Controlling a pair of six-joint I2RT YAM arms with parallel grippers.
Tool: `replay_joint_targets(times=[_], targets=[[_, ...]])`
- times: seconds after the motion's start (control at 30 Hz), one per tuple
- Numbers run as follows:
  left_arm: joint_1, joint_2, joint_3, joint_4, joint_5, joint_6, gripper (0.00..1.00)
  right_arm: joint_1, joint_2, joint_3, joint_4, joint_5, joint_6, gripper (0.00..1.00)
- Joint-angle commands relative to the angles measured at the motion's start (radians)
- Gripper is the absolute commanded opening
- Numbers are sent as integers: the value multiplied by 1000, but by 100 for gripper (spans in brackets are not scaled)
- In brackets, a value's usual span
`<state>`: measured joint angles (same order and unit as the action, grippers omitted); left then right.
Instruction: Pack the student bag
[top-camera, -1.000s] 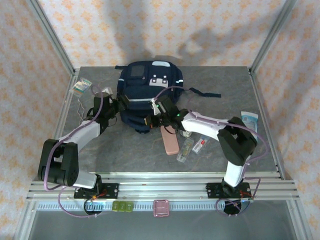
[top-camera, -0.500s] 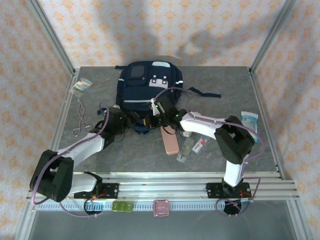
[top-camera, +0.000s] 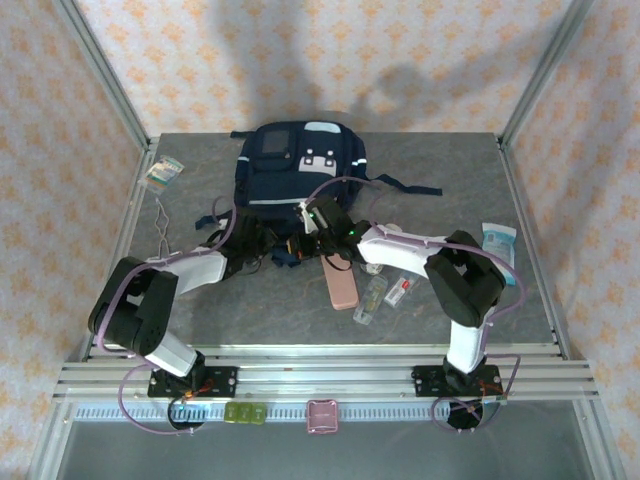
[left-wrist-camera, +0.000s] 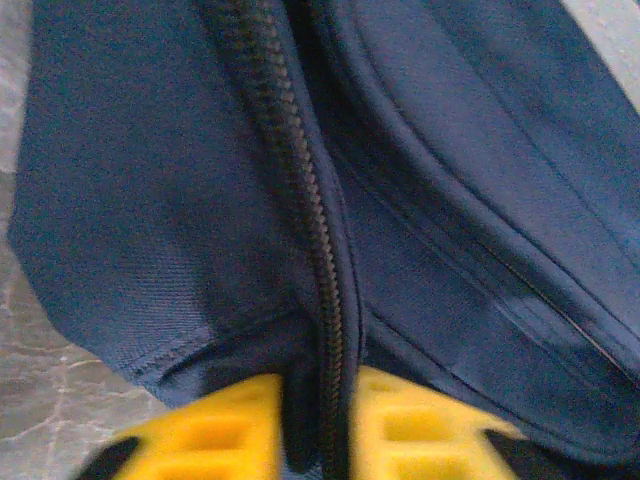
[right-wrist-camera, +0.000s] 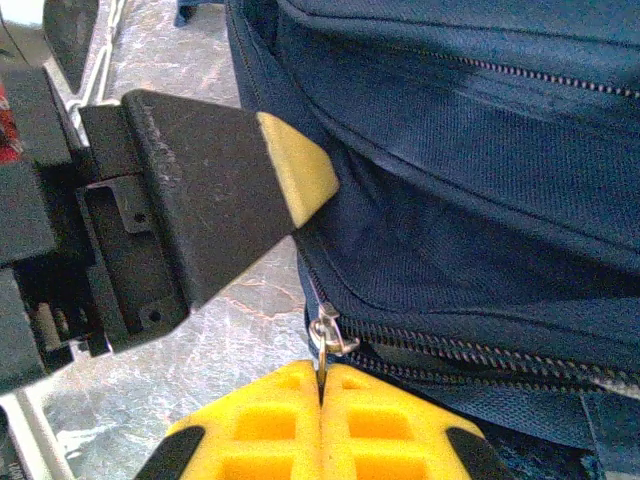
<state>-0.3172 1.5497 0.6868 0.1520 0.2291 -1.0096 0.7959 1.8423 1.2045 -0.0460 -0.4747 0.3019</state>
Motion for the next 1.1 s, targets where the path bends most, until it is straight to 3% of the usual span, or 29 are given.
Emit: replay_joint_targets(times=[0.0,0.2,0.47,0.8,1.07], targets=[[-3,30,25,52,3,12,0,28,-15,4,-27,-2,-42,0],[8,-43,14,35,-18,61,0,-22,-61,-25,-125,102,-43,0],[57,-123,-14,8,22,116,0,-198,-162,-150,-179,269,-66,0],[70,-163,3,-26,30,174,0,-243,-106,-107,-85,485,-24,0],[88,-212,-31,-42,37,190,0,-363,-8,-39,45,479,65,0]])
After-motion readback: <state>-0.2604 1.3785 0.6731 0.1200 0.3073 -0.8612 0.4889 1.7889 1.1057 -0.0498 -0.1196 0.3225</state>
